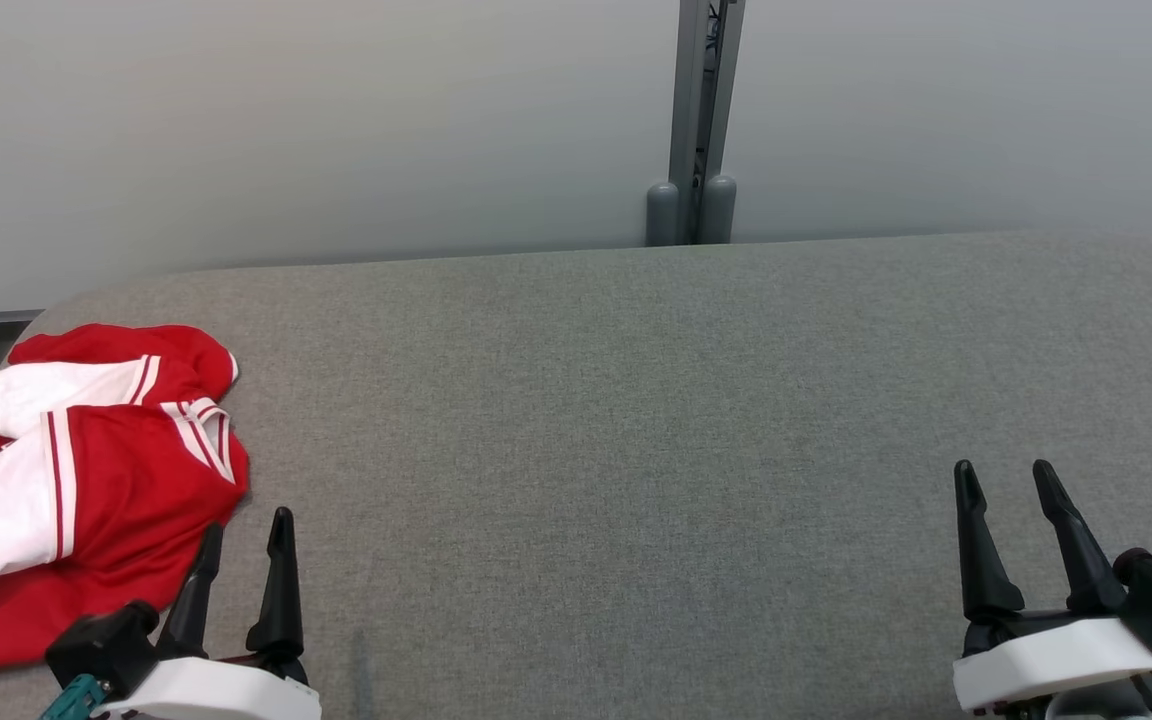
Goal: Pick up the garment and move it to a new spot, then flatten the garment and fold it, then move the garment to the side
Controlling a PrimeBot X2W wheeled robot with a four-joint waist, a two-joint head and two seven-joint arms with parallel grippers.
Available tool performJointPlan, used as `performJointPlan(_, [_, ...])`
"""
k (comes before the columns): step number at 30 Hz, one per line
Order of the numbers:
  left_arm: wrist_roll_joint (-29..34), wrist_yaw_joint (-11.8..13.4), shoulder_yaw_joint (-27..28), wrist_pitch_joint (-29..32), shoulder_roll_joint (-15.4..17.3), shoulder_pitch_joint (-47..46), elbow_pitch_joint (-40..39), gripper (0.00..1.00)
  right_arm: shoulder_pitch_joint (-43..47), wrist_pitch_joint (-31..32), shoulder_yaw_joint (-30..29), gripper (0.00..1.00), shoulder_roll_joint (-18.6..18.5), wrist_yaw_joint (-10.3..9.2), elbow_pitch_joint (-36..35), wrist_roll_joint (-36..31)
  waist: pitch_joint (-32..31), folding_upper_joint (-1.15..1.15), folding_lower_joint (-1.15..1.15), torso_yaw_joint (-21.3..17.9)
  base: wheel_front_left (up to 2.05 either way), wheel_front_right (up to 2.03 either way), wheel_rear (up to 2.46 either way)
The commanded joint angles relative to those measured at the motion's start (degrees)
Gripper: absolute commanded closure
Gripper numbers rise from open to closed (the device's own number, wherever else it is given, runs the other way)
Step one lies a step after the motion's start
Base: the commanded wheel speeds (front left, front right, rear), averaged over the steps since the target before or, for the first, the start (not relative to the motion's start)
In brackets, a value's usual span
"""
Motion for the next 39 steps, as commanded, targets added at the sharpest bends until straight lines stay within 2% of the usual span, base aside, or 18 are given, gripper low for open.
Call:
performJointPlan(1, [1.5, -0.2, 0.4, -0.5, 0.4, 0.2, -0.1, 0.00, 0.4, -0.6, -0.3, 0.00, -0.5, 0.12, 0.0, -1.5, 0.0, 0.00, 0.00, 0.0, 0.00, 0.00, 0.00])
performJointPlan(30, [13.4, 0.6, 1.5, -3.7, 0.4, 1.1, 1.2, 0.00, 2.2, -3.8, -1.5, 0.00, -0.6, 0.13, 3.1, -9.9, -0.5, 0.00, 0.00, 0.5, 0.00, 0.00, 0.00])
performJointPlan(39, [13.7, 0.3, 2.0, -3.6, 0.4, 0.4, 3.1, 0.00, 2.2, -3.7, -2.2, 0.00, -0.6, 0.13, 3.9, -9.7, -0.5, 0.00, 0.00, 0.5, 0.00, 0.00, 0.00])
